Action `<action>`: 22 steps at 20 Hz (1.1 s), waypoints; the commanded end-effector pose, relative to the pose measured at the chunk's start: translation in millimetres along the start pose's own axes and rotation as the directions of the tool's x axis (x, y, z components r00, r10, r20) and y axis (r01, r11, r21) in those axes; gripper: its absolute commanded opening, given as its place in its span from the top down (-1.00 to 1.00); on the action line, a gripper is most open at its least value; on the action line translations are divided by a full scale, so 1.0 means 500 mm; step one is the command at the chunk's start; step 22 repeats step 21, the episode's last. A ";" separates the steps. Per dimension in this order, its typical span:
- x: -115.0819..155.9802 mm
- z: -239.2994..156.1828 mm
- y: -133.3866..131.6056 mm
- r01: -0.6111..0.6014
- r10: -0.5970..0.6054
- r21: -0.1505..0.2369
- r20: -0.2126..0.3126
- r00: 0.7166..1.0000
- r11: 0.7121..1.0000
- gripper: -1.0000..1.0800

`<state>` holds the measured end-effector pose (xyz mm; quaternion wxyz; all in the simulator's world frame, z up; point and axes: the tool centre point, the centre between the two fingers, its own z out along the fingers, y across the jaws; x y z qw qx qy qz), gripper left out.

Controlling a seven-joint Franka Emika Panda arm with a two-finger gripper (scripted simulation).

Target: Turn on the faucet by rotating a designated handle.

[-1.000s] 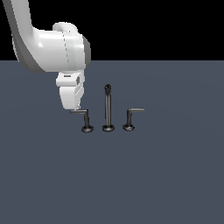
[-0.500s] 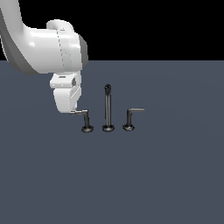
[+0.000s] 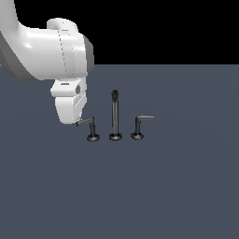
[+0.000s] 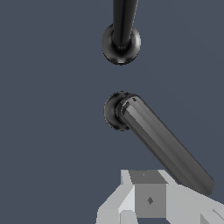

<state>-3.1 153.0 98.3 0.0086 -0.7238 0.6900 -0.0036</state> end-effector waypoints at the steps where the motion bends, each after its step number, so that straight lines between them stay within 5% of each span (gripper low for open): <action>1: 0.005 0.000 0.029 0.003 -0.003 -0.014 -0.006 1.000 1.000 1.00; 22: 0.090 -0.002 0.101 0.006 -0.006 -0.017 -0.006 1.000 1.000 1.00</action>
